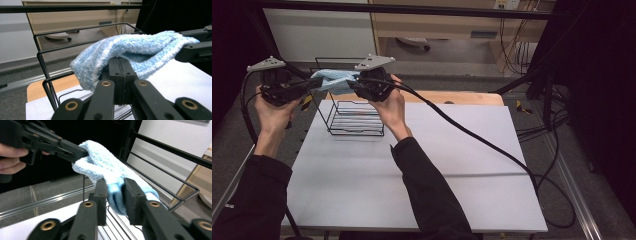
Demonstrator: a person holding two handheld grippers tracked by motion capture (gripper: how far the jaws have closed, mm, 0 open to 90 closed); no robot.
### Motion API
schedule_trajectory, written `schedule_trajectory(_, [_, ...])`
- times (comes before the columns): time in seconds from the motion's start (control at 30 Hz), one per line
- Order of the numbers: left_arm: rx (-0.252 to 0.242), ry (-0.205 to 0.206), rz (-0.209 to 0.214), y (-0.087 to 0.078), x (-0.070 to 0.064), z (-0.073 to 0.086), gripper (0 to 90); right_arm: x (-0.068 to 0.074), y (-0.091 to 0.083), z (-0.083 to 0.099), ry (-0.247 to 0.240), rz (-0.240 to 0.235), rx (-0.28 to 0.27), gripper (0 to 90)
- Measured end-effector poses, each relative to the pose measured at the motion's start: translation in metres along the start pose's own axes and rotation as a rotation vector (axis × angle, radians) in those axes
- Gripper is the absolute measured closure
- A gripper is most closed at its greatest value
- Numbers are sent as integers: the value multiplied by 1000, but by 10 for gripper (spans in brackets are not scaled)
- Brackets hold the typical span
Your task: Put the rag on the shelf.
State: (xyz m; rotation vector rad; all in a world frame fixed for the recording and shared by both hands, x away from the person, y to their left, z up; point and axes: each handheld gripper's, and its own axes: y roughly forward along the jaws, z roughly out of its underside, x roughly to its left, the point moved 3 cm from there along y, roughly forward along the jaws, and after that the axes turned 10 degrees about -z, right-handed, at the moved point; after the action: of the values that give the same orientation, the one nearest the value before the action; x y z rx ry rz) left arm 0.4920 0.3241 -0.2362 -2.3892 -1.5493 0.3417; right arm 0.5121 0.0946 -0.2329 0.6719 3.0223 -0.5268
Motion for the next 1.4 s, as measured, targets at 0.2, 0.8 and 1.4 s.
schedule_trajectory(0.2, [-65, -38, -19, -13, 6, -14, 895, 1, 2, 3, -22, 1, 26, 791])
schedule_trajectory(0.8, [19, 5, -25, 1, -3, -11, 895, 5, 2, 4, -10, -25, 22, 707])
schedule_trajectory(1.4, [43, 23, -15, 7, -3, 12, 896, 7, 12, 3, 162, -112, 45, 884])
